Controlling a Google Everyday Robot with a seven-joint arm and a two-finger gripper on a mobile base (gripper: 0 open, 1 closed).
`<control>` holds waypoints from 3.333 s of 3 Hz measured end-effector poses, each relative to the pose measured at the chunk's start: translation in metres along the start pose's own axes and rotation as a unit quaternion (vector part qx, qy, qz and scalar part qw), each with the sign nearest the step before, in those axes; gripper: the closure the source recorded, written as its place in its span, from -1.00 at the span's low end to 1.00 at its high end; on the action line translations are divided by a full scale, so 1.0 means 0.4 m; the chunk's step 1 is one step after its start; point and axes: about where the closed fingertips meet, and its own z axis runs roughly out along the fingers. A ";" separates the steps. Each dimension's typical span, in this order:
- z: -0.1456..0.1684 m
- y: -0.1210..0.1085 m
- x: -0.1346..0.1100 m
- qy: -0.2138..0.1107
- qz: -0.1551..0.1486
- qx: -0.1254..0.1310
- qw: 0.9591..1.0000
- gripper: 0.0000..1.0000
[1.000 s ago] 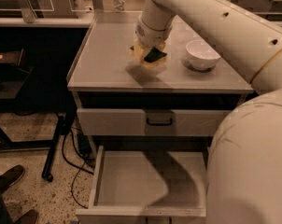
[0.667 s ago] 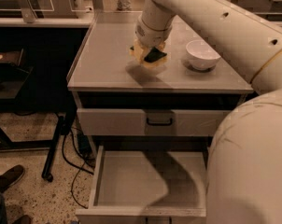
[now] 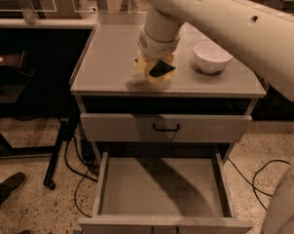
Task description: Place sponge into middle drawer
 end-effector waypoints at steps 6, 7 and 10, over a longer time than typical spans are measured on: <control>0.061 0.193 0.397 0.100 0.121 -0.083 0.984 1.00; 0.134 0.229 0.515 0.127 0.160 -0.112 0.972 1.00; 0.222 0.262 0.655 0.158 0.215 -0.150 0.952 1.00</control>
Offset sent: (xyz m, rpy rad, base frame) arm -0.1172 -0.0021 -0.0328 0.0515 0.1608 -0.1050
